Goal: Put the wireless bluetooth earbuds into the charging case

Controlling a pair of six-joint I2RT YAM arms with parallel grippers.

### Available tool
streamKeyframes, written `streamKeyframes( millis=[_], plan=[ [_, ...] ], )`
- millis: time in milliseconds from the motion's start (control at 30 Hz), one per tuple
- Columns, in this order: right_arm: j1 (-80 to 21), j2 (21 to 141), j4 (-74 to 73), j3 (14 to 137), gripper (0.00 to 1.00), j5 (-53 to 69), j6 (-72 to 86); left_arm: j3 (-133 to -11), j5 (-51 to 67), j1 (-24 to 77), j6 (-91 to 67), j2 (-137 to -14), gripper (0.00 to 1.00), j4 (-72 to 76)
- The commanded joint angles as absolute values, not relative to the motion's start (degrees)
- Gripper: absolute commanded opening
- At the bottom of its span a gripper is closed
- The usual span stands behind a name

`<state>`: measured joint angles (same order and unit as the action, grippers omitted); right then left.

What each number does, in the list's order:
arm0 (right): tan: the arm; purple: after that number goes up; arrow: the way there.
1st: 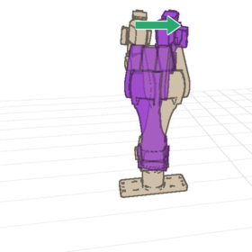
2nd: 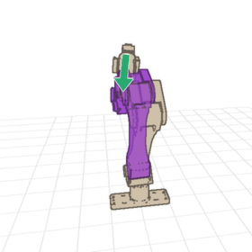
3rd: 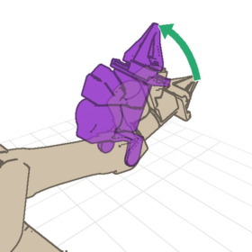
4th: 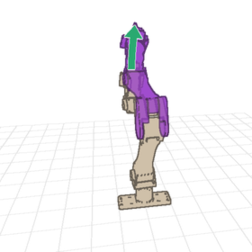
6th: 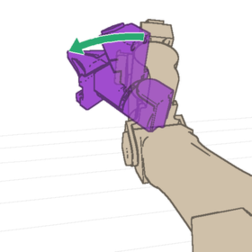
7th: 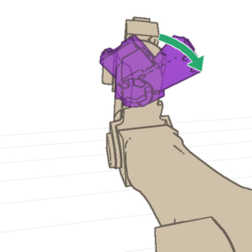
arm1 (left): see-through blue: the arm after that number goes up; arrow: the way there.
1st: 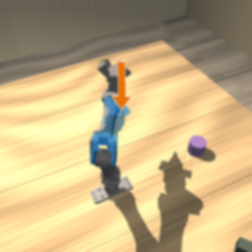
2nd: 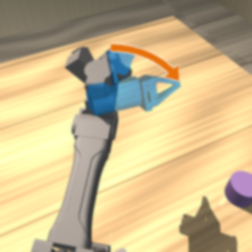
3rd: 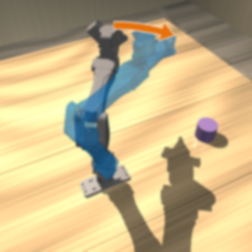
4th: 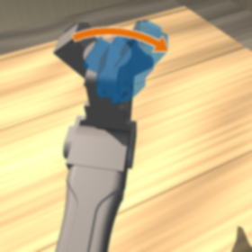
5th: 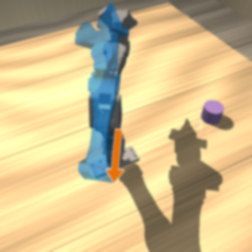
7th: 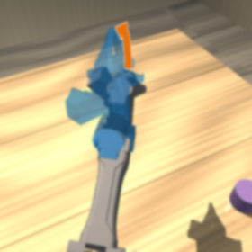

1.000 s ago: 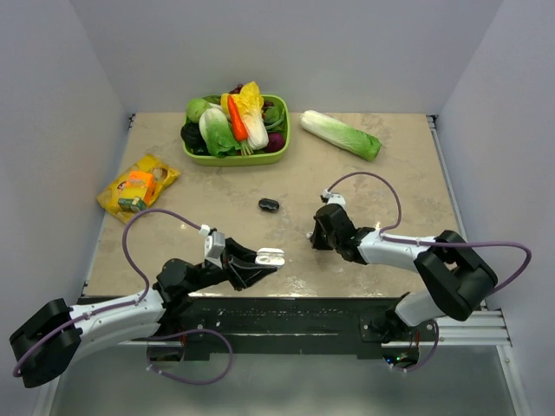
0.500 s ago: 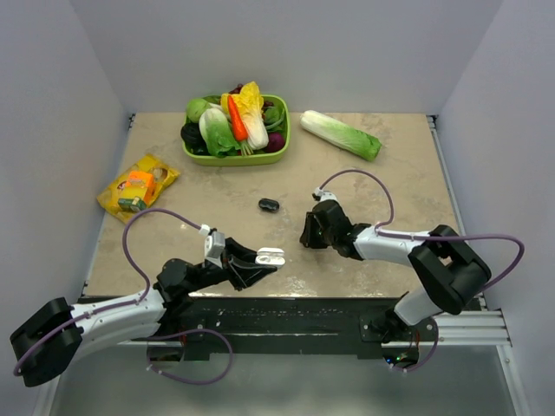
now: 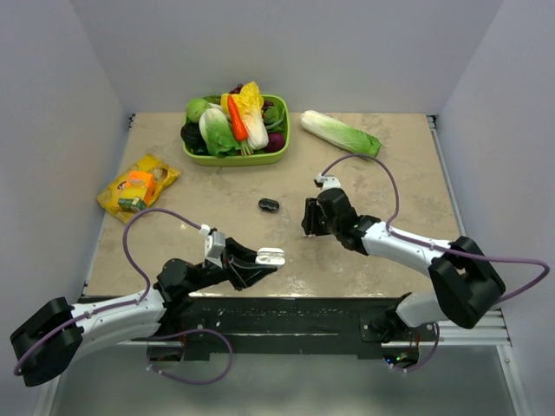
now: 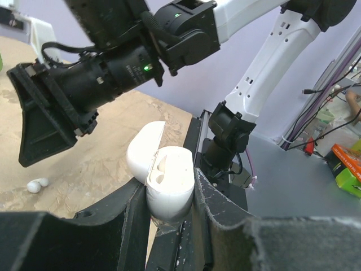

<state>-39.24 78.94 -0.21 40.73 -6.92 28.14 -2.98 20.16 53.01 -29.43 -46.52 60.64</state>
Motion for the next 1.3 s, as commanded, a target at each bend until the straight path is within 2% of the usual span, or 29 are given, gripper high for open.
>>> streamKeyframes(
  millis=[0, 767, 1100, 1267],
  plan=[
    [-38.0, 83.0, -1.2, 42.5, 0.44, -12.0, 26.9, -0.2, 20.1, 53.5, -29.9, -46.1, 0.0, 65.3],
    [-38.1, 89.4, 1.5, 42.7, 0.45, -9.3, 26.7, -0.1, 20.2, 53.4, -29.6, -45.5, 0.0, 65.0],
    [-38.1, 89.4, 4.0, 39.6, 0.37, -6.2, 27.9, 0.0, 20.4, 53.5, -30.1, -46.5, 0.0, 66.7],
    [-38.1, 89.2, 4.9, 38.7, 0.36, -4.3, 28.4, 0.0, 20.4, 53.5, -30.4, -47.1, 0.0, 67.2]
  ],
)
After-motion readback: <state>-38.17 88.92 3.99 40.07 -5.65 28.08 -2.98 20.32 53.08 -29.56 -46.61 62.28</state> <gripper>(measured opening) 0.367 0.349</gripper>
